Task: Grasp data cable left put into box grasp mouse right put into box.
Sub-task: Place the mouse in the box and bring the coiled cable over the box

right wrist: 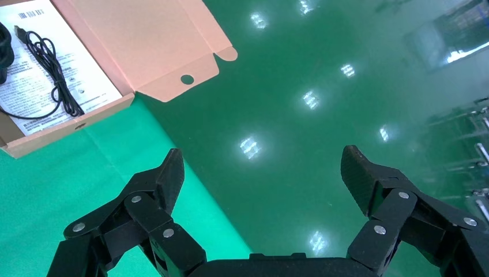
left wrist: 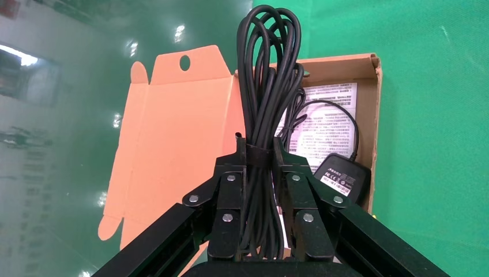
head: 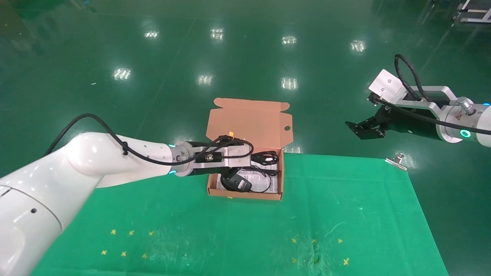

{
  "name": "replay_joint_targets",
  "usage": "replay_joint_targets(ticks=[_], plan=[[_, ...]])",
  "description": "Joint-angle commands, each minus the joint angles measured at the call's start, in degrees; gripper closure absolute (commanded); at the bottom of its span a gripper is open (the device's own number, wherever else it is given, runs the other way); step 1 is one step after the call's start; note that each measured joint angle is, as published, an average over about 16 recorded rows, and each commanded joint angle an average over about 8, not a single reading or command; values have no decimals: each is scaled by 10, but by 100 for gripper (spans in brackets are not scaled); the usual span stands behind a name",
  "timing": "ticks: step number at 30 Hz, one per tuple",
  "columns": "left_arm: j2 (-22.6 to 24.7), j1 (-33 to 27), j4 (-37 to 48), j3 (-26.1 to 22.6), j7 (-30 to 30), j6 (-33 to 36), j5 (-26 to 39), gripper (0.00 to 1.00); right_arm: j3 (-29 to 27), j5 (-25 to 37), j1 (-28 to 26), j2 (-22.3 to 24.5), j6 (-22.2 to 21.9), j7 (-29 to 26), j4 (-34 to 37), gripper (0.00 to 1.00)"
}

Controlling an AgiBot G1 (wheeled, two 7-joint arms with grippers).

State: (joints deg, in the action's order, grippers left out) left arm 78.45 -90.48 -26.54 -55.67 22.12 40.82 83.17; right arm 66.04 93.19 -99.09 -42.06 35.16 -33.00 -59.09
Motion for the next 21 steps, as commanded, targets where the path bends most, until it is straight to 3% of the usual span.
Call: replay_joint_targets(ticks=[1, 10, 21], plan=[[1, 0, 1, 0, 0, 0, 0, 0, 0, 0, 0, 0, 0, 0, 0, 0], [-28, -4, -26, 14, -17, 13, -25, 0, -3, -1, -4, -1, -4, 2, -1, 0], [-79, -62, -77, 65, -44, 0, -74, 0, -5, 23, -54, -3, 18, 38, -29, 0]])
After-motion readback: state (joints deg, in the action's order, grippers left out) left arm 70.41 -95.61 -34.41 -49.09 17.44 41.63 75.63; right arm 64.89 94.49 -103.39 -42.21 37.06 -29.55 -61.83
